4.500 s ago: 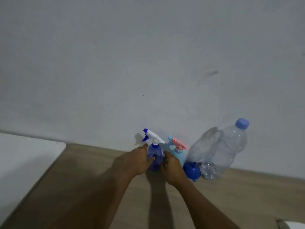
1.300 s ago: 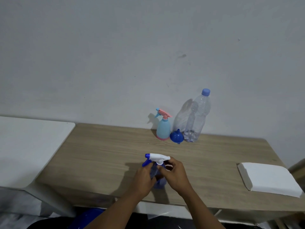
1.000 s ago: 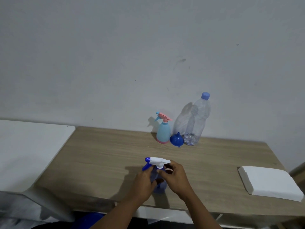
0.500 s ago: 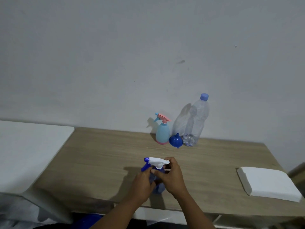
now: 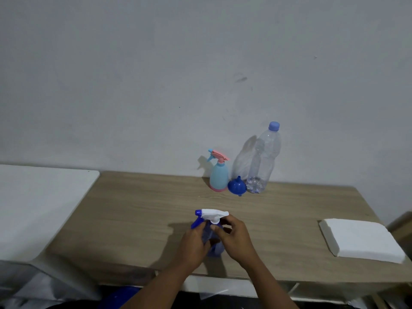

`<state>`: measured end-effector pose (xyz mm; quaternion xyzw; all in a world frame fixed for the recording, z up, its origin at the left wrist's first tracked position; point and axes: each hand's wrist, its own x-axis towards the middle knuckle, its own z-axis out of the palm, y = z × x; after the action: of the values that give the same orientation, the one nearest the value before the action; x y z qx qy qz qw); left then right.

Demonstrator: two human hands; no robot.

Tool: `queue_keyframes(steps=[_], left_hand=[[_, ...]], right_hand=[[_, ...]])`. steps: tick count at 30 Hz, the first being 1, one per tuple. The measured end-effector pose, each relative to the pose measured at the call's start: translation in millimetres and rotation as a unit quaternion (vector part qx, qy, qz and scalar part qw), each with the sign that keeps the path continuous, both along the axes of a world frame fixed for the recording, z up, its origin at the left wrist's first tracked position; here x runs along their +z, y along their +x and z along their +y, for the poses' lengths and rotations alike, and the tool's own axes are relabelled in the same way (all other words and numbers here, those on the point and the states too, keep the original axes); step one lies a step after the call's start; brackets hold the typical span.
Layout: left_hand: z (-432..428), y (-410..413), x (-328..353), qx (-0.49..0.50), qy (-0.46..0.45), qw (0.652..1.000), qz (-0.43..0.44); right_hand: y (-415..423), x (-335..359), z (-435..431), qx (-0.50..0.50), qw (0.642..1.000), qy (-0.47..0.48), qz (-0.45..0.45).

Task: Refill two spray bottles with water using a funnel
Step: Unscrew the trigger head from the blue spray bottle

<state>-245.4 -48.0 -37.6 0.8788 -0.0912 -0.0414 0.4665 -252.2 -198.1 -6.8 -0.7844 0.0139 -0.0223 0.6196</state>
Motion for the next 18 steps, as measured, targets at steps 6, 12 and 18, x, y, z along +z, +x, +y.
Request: queue_keyframes(steps=[6,12,18], left_hand=[[-1,-2,1,-0.009,0.005,1.000,0.006],[-1,-3,2,-0.009,-0.022,1.000,0.008],[-2,-5,8,-0.013,-0.044,0.999,0.001]], right_hand=[[-4,4,15,-0.066,0.997,0.033,-0.015],[-5,3,8,-0.030,0.999,0.004,-0.015],[-5,1,12,-0.060,0.998,0.007,-0.011]])
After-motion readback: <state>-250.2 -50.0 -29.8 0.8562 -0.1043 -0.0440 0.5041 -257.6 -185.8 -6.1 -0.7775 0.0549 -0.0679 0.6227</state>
